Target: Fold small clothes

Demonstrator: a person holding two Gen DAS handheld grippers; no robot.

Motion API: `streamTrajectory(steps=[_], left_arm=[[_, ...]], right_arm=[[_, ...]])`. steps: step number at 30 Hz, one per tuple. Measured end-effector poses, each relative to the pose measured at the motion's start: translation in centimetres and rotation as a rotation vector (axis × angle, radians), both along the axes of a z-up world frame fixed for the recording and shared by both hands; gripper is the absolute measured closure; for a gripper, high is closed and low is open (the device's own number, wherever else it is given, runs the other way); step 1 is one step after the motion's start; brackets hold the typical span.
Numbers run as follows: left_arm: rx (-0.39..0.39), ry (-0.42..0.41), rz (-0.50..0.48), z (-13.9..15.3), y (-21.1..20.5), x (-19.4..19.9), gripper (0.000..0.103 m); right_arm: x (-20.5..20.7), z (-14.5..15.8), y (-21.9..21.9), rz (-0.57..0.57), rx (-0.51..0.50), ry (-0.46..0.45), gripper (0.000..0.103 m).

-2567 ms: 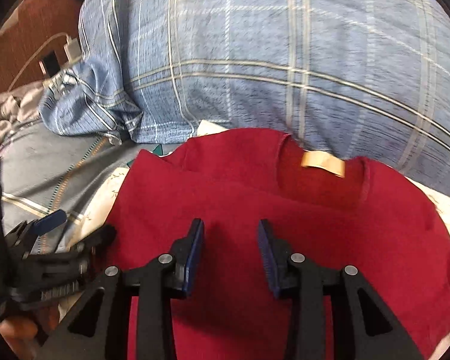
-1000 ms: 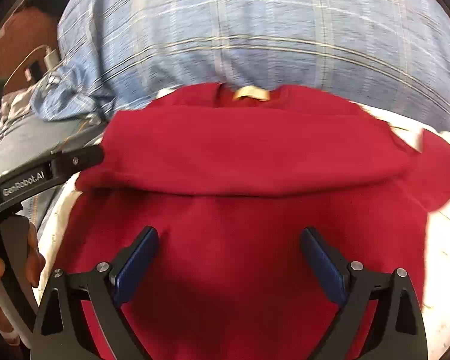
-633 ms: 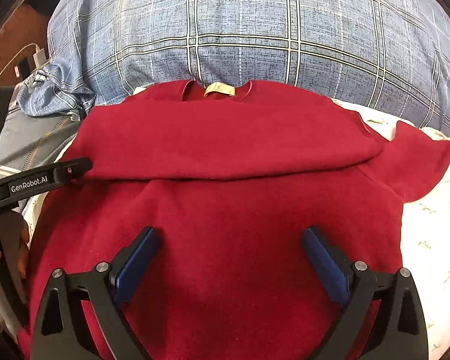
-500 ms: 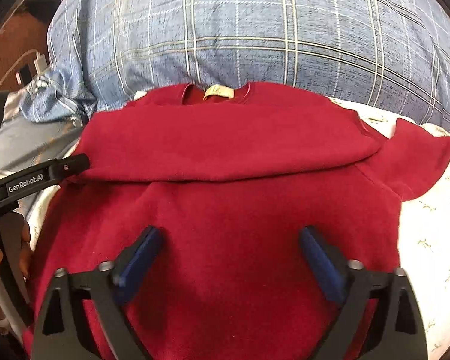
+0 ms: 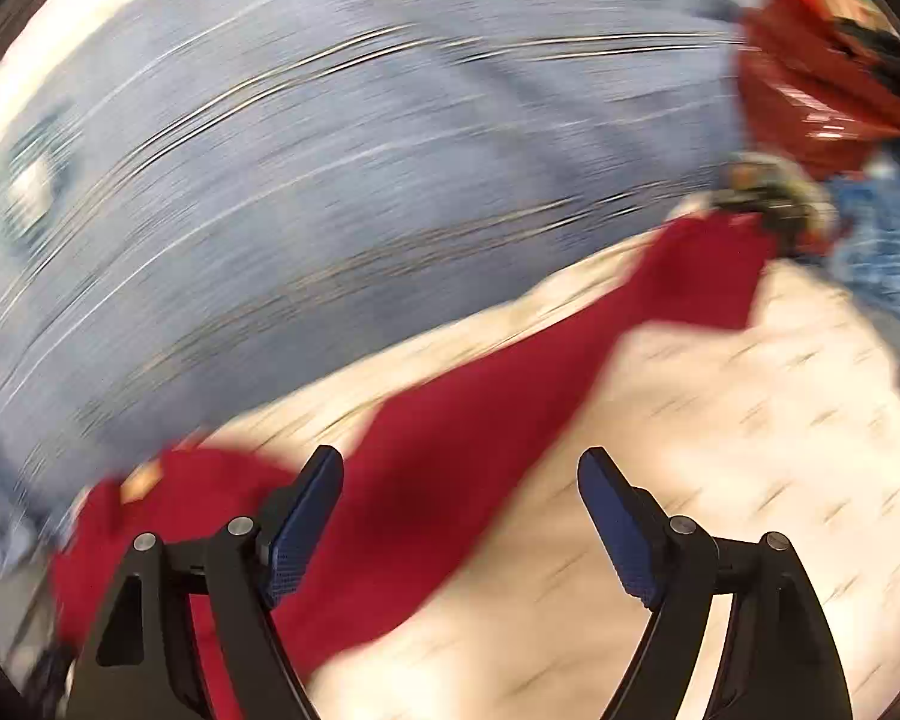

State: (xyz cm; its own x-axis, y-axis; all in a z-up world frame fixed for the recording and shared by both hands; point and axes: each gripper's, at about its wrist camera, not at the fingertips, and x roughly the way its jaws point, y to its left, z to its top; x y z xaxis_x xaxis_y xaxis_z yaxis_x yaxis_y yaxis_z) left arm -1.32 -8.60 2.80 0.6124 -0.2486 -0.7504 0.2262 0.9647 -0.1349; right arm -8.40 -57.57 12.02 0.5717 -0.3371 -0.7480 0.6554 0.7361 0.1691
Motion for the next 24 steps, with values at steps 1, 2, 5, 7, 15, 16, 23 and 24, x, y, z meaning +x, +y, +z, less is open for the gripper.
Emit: streamTrajectory(steps=[1, 2, 5, 7, 15, 16, 23, 24], left_arm=[[-0.005, 0.002, 0.004, 0.0, 0.1, 0.1, 0.0], [-0.008, 0.004, 0.006, 0.0, 0.2, 0.1, 0.0], [-0.007, 0.015, 0.01, -0.4, 0.2, 0.4, 0.0], [0.001, 0.026, 0.008, -0.7, 0.1, 0.7, 0.0], [-0.012, 0.047, 0.004, -1.1, 0.2, 0.9, 0.0], [-0.014, 0.048, 0.006, -1.1, 0.3, 0.9, 0.0], [-0.051, 0.023, 0.035, 0.1, 1.0, 0.4, 0.0], [-0.058, 0.021, 0.04, 0.2, 1.2, 0.5, 0.0]], right_arm=[[0.2, -0.1, -2.3, -0.051, -0.001, 0.013, 0.021], [0.3, -0.3, -3.6, -0.077, 0.004, 0.024, 0.021], [1.2, -1.3, -7.5, -0.152, 0.028, 0.04, 0.021], [2.0, -1.7, -9.0, -0.171, 0.013, 0.061, 0.022], [3.2, -3.1, -11.7, -0.192, 0.059, 0.072, 0.095], [3.1, -2.8, -11.4, -0.169, 0.057, 0.057, 0.095], [2.6, 4.6, -4.9, 0.083, 0.006, -0.091, 0.096], [2.7, 5.7, -3.4, 0.138, -0.009, -0.111, 0.096]])
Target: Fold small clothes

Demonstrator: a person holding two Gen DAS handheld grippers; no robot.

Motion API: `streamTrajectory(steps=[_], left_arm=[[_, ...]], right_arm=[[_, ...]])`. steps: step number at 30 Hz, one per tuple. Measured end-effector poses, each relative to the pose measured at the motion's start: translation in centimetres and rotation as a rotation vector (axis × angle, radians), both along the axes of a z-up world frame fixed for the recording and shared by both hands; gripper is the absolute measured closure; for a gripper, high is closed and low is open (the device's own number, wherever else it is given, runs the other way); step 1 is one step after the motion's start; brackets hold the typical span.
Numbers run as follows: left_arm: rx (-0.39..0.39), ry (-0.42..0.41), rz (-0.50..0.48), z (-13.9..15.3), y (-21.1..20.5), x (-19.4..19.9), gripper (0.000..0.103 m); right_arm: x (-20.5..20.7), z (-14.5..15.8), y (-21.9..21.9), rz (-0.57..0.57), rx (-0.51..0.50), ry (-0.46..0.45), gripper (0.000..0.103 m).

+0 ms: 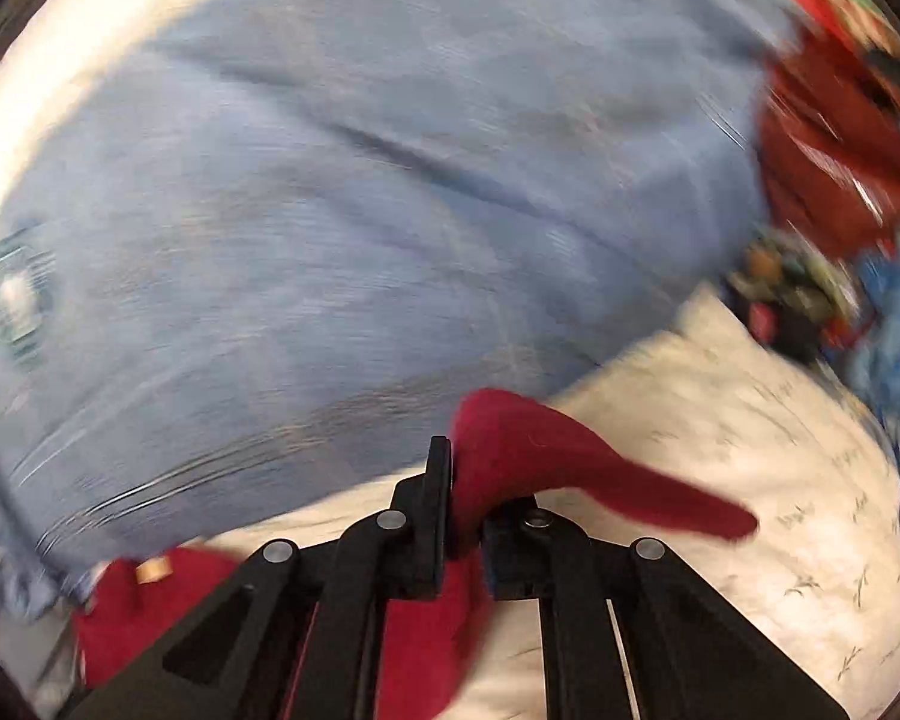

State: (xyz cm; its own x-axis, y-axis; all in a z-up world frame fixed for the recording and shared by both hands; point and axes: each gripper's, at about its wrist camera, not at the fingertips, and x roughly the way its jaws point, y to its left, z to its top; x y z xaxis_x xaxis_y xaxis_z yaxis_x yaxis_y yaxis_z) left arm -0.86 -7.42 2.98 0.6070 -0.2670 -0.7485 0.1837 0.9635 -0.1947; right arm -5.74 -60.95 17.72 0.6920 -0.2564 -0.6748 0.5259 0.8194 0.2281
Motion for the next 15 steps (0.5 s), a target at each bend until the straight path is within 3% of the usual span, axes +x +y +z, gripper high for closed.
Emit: streamTrajectory(steps=[4, 7, 10, 13, 15], left_arm=[[-0.025, -0.012, 0.018, 0.5, 0.6, -0.1, 0.0], [-0.046, -0.026, 0.037, 0.9, 1.1, -0.1, 0.0], [-0.078, -0.019, 0.051, 1.0, 1.6, 0.0, 0.0], [-0.111, 0.0, 0.057, 0.8, 2.0, 0.2, 0.0], [-0.133, 0.014, 0.055, 0.7, 2.1, 0.3, 0.0]], right_arm=[[0.8, 3.9, 8.6, 0.241, -0.029, -0.06, 0.096], [1.6, 4.1, 16.2, 0.437, -0.019, -0.069, 0.095], [2.7, 1.0, 23.7, 0.606, -0.001, -0.03, 0.089], [3.7, -4.6, 29.5, 0.714, -0.008, 0.118, 0.062], [3.4, -7.3, 31.4, 0.74, 0.023, 0.183, 0.062]])
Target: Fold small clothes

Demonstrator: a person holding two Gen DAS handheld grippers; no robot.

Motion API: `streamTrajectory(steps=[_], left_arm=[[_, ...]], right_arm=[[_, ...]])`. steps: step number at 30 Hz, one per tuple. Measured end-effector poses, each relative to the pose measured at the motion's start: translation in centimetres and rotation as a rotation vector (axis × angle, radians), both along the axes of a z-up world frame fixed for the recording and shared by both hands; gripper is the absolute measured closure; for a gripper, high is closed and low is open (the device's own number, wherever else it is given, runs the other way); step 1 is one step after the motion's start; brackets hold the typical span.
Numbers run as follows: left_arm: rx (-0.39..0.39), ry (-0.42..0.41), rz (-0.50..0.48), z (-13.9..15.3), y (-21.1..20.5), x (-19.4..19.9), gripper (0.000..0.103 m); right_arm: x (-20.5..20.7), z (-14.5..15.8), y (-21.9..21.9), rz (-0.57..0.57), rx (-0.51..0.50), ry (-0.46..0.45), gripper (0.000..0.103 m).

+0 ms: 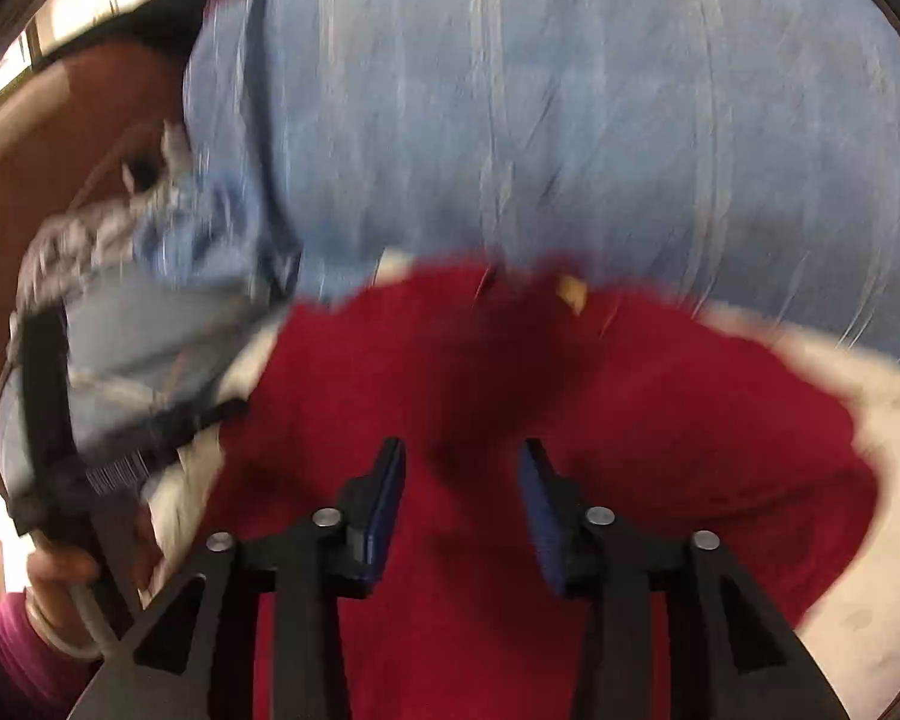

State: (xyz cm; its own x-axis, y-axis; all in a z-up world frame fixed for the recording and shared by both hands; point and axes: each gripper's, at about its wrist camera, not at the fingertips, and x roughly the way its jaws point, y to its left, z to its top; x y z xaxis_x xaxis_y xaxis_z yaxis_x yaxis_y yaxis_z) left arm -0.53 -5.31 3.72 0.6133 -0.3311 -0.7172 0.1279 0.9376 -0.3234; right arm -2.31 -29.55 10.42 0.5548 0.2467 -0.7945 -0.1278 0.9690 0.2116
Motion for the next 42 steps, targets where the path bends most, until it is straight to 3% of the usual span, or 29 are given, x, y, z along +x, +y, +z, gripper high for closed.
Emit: streamTrajectory(steps=[4, 9, 13, 20, 23, 25, 29, 31, 34, 42], left_arm=[[-0.005, 0.004, -0.004, 0.0, -0.3, 0.0, 0.0], [-0.024, -0.004, -0.042, 0.4, -0.7, -0.4, 0.0], [-0.058, 0.005, -0.117, 1.0, -1.9, -0.7, 0.0], [0.029, 0.01, -0.182, 1.2, -5.3, 0.0, 0.005], [0.073, 0.039, -0.242, 0.6, -7.8, 1.0, 0.019], [0.1, 0.067, -0.286, 0.0, -9.6, 1.5, 0.035], [0.237, 0.056, -0.303, -0.5, -12.6, 1.5, 0.055], [0.216, 0.052, -0.291, 0.6, -12.4, 1.8, 0.093], [0.107, 0.051, -0.286, 3.3, -10.3, 2.6, 0.099], [0.09, 0.013, -0.197, 6.0, -4.1, 3.1, 0.103]], right_arm=[[-1.8, -1.9, 0.7, 0.024, -0.003, 0.026, 0.05], [-3.2, -0.2, -1.4, -0.031, 0.035, -0.012, 0.044], [-4.7, 0.9, -3.8, -0.09, -0.018, -0.07, 0.035], [-7.8, 1.2, -10.1, -0.234, 0.111, -0.076, 0.035], [-8.5, 1.4, -11.5, -0.266, 0.171, -0.087, 0.035], [-9.0, 1.6, -11.8, -0.267, 0.178, -0.096, 0.035], [-9.6, 1.9, -12.2, -0.27, 0.145, -0.108, 0.035], [-9.6, 1.9, -13.0, -0.294, 0.143, -0.098, 0.035], [-9.3, 1.9, -14.4, -0.35, 0.105, -0.089, 0.034], [-6.4, 0.0, -15.9, -0.423, -0.036, -0.034, 0.033]])
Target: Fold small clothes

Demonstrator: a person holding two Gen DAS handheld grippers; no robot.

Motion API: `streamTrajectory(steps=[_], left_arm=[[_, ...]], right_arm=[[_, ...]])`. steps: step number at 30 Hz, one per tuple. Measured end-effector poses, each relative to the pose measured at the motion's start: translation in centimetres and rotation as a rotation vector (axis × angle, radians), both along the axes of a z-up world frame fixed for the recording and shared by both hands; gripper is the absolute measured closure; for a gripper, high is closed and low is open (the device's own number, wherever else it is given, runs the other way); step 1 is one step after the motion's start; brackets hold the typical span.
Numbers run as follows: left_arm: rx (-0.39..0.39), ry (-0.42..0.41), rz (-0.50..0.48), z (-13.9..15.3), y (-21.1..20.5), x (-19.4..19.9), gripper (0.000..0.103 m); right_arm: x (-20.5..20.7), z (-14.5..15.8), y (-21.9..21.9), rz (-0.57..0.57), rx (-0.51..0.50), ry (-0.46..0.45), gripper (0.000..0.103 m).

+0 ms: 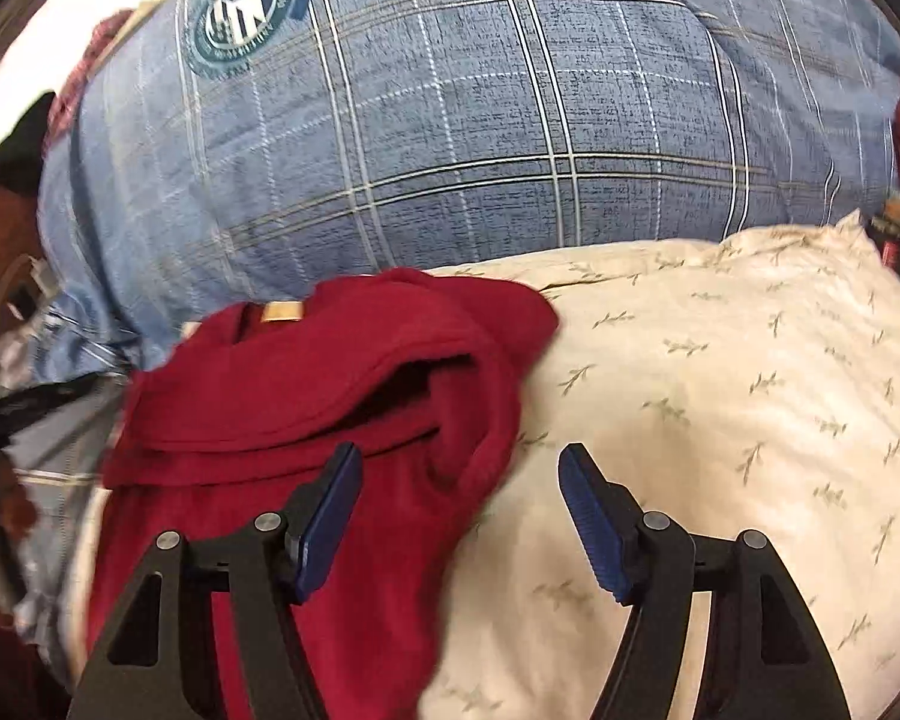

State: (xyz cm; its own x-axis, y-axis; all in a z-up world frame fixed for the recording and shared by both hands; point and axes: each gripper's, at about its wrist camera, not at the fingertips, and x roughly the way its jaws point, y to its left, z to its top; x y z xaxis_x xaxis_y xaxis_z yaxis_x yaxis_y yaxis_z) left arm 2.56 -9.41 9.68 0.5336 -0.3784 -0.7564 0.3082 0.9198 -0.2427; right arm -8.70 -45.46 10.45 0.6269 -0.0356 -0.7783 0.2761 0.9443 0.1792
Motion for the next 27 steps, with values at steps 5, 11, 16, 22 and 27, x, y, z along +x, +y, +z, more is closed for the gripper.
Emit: streamTrajectory(steps=[5, 11, 16, 22, 27], left_arm=[[-0.027, 0.069, 0.049, -2.8, 2.1, 0.3, 0.103], [-0.077, 0.092, -0.025, -3.7, -0.9, -0.8, 0.06], [-0.086, 0.104, -0.007, -4.6, -3.7, -0.6, 0.037], [0.099, 0.079, -0.038, -5.3, -8.1, 0.0, 0.097], [0.0, -0.002, -0.062, -0.2, -6.6, -0.1, 0.097]], right_arm=[[2.5, -1.6, 0.0, 0.019, -0.043, 0.04, 0.037], [2.2, -1.7, -0.8, -0.014, -0.013, 0.02, 0.034], [1.5, -2.2, -1.0, -0.006, 0.014, 0.024, 0.034], [2.2, -2.7, -1.5, 0.003, -0.002, 0.028, 0.042], [2.9, -1.9, -1.6, 0.021, -0.029, 0.013, 0.092]])
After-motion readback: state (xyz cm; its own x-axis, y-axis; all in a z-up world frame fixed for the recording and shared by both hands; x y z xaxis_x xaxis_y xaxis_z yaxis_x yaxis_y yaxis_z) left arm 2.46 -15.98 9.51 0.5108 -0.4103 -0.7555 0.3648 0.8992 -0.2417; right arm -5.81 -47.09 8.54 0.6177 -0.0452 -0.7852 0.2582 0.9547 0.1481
